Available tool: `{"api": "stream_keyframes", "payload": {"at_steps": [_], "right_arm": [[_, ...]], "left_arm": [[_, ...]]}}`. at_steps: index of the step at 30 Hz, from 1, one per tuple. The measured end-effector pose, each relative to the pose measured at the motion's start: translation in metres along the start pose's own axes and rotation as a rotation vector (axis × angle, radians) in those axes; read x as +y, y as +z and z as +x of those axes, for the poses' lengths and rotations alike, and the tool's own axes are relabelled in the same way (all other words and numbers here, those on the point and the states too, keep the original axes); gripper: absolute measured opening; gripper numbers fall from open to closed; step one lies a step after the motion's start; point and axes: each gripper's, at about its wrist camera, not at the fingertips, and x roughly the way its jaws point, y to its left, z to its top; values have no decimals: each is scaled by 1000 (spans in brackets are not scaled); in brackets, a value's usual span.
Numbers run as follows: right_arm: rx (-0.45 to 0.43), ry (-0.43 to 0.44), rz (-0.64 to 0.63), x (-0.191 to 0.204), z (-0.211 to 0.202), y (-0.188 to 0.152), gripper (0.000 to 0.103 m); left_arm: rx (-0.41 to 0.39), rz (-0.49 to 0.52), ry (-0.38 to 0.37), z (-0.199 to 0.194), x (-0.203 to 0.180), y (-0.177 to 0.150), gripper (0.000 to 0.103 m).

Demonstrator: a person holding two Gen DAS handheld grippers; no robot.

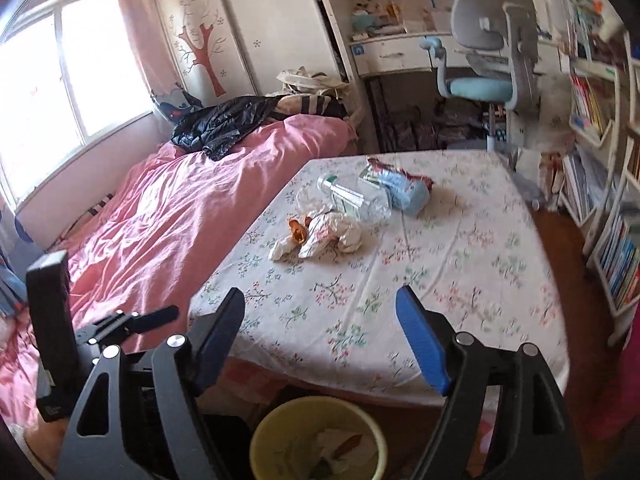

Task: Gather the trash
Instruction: 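Move both open tools back over the table toward the remaining trash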

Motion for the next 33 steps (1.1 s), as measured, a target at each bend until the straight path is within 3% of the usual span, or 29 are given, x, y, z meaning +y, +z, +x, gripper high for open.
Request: {"api": "stream_keyframes", "payload": {"at_steps": [1, 4, 7, 10, 19, 23, 33], "right_arm": [[-13, -10, -24, -1, 1, 4, 77], [-40, -51, -59, -7, 12, 5, 79], [7, -18, 43, -24, 24, 3, 79], [3, -29, 55, -30, 23, 5, 79], [49, -66, 112, -58, 49, 17, 80], [75, -34, 157, -62, 55, 14, 80], [117, -35, 109, -47, 59, 7, 80]], "left_arm": [[-34, -14, 20, -1, 3, 7, 81], [-111, -32, 75, 1, 8, 30, 84], [-150, -9, 110, 5, 9, 49, 90], [-164, 36, 137, 14, 11, 65, 92], [-116, 60, 207, 47, 25, 84, 92], [-104, 31, 210, 51, 32, 84, 92], [-90, 55, 202, 53, 24, 78, 92]]}}
